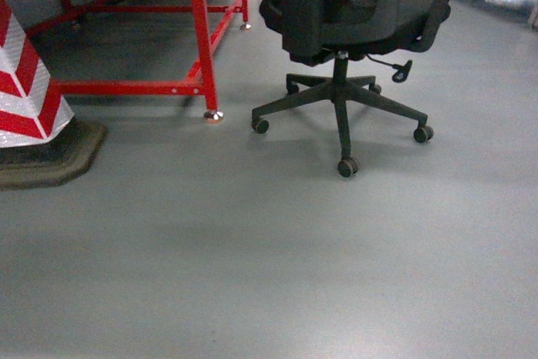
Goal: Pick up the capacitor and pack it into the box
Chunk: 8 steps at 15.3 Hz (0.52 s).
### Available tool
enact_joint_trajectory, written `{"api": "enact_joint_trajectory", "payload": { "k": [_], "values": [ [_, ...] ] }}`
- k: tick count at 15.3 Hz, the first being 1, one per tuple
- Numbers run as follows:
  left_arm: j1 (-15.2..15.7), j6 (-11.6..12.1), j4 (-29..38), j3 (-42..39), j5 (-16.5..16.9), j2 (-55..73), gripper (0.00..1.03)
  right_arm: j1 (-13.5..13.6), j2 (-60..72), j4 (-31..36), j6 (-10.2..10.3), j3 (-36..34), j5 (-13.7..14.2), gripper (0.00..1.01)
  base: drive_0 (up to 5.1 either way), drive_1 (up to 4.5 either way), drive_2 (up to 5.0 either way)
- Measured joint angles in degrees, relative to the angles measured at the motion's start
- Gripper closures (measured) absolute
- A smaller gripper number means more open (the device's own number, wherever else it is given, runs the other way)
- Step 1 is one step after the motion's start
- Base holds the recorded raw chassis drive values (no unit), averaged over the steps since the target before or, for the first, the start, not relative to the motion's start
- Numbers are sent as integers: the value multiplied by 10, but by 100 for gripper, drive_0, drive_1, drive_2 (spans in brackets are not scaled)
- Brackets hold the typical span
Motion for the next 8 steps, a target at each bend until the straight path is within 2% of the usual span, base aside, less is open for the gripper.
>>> {"api": "enact_joint_trajectory", "payload": {
  "k": [8],
  "values": [
    [0, 0, -2, 0, -1, 0, 59, 0, 0, 0, 0, 0, 0, 3, -499, 246, 246]
  ]
}}
